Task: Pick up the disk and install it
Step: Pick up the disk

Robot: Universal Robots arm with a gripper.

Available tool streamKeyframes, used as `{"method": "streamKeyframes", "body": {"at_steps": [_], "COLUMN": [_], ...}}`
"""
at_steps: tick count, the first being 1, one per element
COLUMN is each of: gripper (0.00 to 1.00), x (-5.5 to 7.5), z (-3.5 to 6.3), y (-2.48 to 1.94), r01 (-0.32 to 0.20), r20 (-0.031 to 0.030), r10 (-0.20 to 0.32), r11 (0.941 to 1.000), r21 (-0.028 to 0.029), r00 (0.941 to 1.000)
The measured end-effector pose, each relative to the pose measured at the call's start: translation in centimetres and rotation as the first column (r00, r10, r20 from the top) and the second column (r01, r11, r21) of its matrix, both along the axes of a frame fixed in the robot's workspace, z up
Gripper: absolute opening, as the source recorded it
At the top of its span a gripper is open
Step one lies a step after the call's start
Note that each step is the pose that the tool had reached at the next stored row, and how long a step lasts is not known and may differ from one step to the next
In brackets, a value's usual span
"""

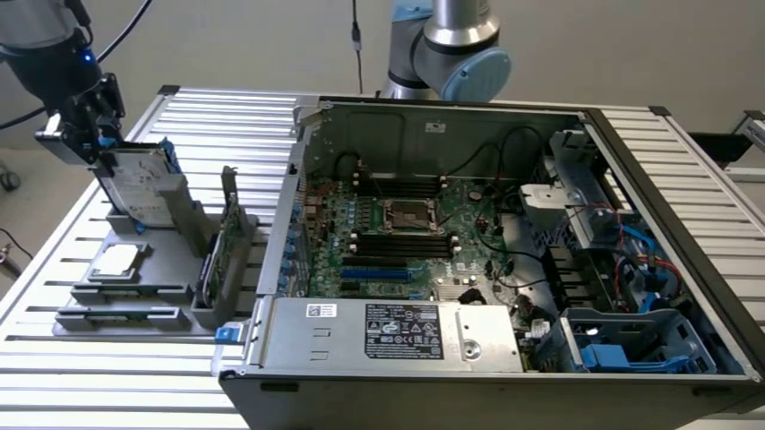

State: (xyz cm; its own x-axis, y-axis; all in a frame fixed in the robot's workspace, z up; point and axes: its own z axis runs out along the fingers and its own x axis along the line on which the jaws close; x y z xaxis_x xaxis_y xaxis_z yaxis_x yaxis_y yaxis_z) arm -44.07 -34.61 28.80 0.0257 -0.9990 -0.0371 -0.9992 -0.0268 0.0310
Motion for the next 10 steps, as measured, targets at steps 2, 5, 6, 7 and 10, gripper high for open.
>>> {"method": "streamKeyframes", "body": {"at_steps": [2,5,6,7,10], "gripper": [0.54,0.54,0.54,0.54,0.54], "x": [0.0,0.01,0.0,0.0,0.0], "z": [0.0,-0.03,-0.03,-0.04,-0.06], "y": [0.03,0.1,0.13,0.16,0.29], "r01": [0.0,0.0,0.0,0.0,0.0], "r20": [-0.0007,-0.0025,-0.0035,-0.0044,-0.0058], "r10": [0.0,0.0,0.0,0.0,0.0], "r11": [1.0,1.0,1.0,1.0,1.0], "r21": [0.0,0.0001,0.0,-0.0001,-0.0005], "r00": [1.0,1.0,1.0,1.0,1.0]}}
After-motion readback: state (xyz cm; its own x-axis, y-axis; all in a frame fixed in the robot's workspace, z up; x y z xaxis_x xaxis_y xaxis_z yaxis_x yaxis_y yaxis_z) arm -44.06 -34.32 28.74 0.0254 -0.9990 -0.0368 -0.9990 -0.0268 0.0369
